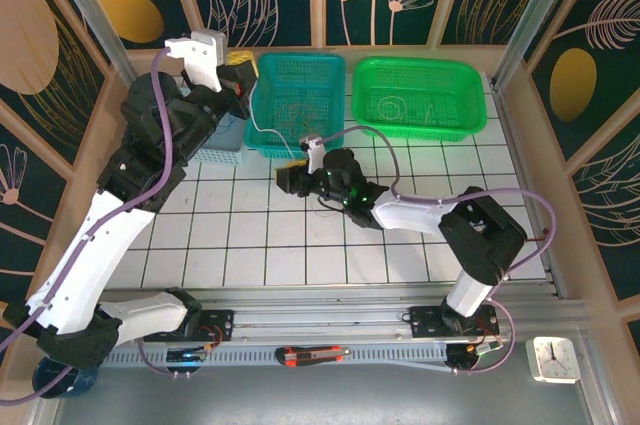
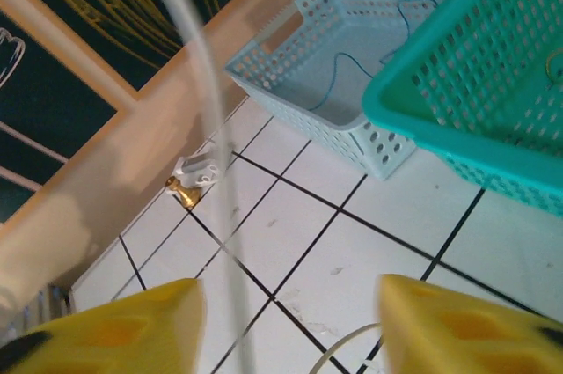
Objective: Untangle the cables
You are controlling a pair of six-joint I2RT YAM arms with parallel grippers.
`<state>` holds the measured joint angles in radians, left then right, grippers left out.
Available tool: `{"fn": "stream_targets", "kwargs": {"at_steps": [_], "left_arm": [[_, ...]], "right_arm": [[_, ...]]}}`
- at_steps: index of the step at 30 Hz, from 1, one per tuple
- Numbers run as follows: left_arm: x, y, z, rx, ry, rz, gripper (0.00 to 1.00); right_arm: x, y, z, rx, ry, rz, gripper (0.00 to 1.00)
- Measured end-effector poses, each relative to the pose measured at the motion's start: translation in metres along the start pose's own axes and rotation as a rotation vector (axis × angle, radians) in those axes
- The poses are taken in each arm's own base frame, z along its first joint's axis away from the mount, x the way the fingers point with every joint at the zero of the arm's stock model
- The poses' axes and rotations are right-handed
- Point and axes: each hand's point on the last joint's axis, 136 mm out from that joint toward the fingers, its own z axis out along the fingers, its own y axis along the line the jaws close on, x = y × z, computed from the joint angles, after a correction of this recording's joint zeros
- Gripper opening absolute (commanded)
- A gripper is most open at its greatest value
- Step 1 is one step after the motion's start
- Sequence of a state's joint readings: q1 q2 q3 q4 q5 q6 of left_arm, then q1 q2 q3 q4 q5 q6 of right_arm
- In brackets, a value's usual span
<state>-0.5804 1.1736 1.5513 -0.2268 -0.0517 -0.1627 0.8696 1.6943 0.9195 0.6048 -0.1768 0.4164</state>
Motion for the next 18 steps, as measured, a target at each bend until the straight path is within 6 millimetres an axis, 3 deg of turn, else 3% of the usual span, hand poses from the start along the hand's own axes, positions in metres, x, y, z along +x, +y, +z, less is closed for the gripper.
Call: {"fn": "stream_targets", "kwargs": {"at_steps": [2, 5, 6, 9, 11, 12, 18], "left_arm": [[-0.002, -0.001, 0.000, 0.004, -0.006, -0.003, 0.00], [-0.005, -0.004, 0.003, 0.017, -0.012, -0.011, 0.00], [-0.006, -0.005, 0.005, 0.022, -0.014, -0.016, 0.11], [-0.003, -0.008, 0.016, 0.038, 0.001, -0.026, 0.68], [0.003, -0.009, 0.026, 0.045, 0.019, -0.030, 0.92], [0.008, -0.009, 0.031, 0.046, 0.032, -0.033, 0.99], [0.031, -0.004, 0.050, 0.024, 0.091, -0.042, 0.99]], "right_arm": [[0.000, 0.001, 0.003, -0.008, 0.004, 0.008, 0.00], [-0.002, 0.008, 0.005, -0.041, 0.009, 0.024, 0.00], [-0.003, 0.012, 0.004, -0.059, 0.010, 0.030, 0.00], [-0.003, 0.023, 0.002, -0.114, 0.027, 0.050, 0.00], [-0.010, 0.035, -0.005, -0.157, 0.024, 0.057, 0.00], [-0.016, 0.044, -0.010, -0.185, 0.016, 0.058, 0.00], [-0.069, 0.096, -0.058, -0.338, -0.083, 0.021, 0.00]]}}
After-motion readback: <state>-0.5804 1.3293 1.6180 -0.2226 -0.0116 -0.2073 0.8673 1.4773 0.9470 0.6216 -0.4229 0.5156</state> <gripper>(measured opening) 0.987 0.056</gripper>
